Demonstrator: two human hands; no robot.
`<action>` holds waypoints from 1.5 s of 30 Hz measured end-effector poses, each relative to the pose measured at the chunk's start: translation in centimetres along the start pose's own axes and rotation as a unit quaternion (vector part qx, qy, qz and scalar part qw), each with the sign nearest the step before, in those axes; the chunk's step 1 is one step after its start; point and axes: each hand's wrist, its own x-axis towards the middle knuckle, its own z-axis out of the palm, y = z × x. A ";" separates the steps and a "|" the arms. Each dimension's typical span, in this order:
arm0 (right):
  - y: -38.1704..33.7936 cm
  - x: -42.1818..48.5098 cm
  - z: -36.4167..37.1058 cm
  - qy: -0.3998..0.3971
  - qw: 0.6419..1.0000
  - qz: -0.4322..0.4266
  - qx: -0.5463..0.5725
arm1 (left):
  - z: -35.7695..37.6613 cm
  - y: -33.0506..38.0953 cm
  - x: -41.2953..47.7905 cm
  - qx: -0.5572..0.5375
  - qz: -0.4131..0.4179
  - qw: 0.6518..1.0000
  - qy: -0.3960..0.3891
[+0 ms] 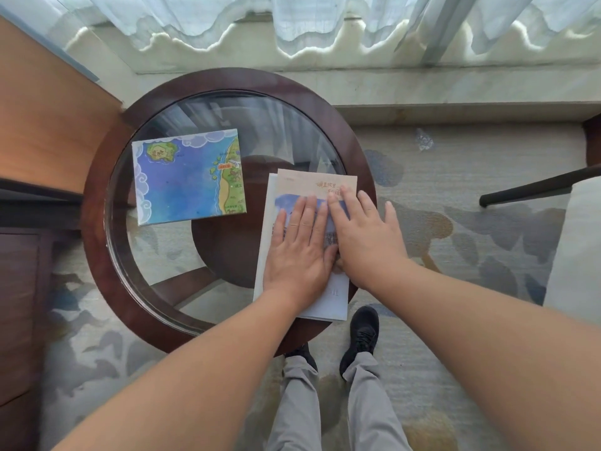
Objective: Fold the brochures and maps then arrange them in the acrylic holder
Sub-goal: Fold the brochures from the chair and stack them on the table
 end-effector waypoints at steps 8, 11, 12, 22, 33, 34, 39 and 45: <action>-0.7 0.2 0.0 -0.038 0.999 0.029 -0.015 | 1.2 0.5 -6.8 -0.006 0.022 1.000 -0.021; -0.8 0.2 -0.1 -0.037 0.999 0.027 -0.009 | 0.5 0.8 -8.8 -0.007 0.033 0.999 -0.040; -0.8 0.2 -0.2 -0.036 0.999 0.026 -0.005 | 0.0 0.8 -9.1 -0.020 0.035 0.998 -0.043; -2.1 0.0 -0.2 -0.033 0.993 0.075 0.084 | -6.5 -8.1 1.8 -0.126 -0.171 0.974 0.072; -3.1 0.8 0.4 -0.024 0.995 0.093 0.031 | -5.1 -10.1 5.7 -0.008 -0.301 0.953 -0.042; -3.1 0.8 0.4 -0.023 0.995 0.092 0.030 | -5.2 -9.9 5.8 -0.011 -0.300 0.952 -0.054; -3.2 0.7 0.5 -0.020 0.995 0.092 0.030 | -5.9 -9.4 5.1 0.006 -0.275 0.958 -0.078; -2.7 0.6 0.5 -0.017 0.996 0.081 0.040 | -8.1 -10.7 3.4 -0.142 -0.286 0.946 0.063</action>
